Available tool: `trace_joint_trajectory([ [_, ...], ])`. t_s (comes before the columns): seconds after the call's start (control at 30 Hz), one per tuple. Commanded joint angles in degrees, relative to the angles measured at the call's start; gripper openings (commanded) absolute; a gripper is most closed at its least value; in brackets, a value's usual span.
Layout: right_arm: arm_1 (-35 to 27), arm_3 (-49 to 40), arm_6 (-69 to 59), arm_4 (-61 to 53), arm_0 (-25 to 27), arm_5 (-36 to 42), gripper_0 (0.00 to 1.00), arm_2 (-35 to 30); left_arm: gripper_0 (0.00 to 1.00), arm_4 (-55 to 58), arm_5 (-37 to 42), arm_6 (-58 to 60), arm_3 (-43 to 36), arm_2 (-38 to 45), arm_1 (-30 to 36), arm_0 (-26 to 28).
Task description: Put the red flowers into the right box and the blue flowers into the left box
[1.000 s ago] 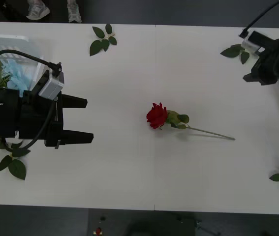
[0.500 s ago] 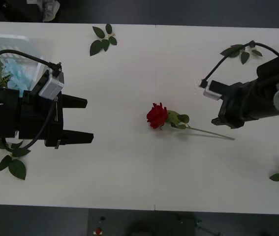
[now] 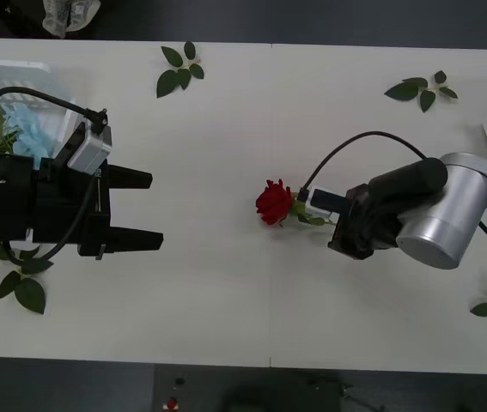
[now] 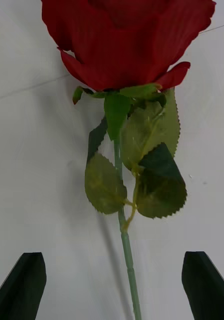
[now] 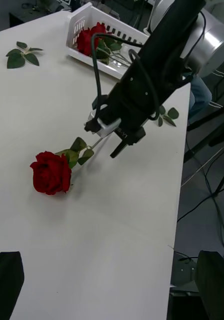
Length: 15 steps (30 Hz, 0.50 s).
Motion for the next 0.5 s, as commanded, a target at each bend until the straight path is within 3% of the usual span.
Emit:
trace_joint_trajectory([
  [0.03, 4.3, 3.9, -1.6, 1.2, -1.9, -0.1, 0.80, -1.6, 1.00, -0.1, -0.2, -1.7, -1.4, 1.1, 0.9, 1.0],
  [0.3, 12.5, 15.6, -0.7, 2.3, -4.5, -2.4, 0.77, -1.6, 1.00, -0.1, -0.2, -1.7, -1.4, 1.1, 0.9, 1.0],
  [0.5, 14.1, 19.1, 0.6, 2.2, -5.3, -2.4, 0.57, -1.6, 1.00, -0.1, -0.2, -1.7, -1.4, 1.1, 0.9, 1.0],
])
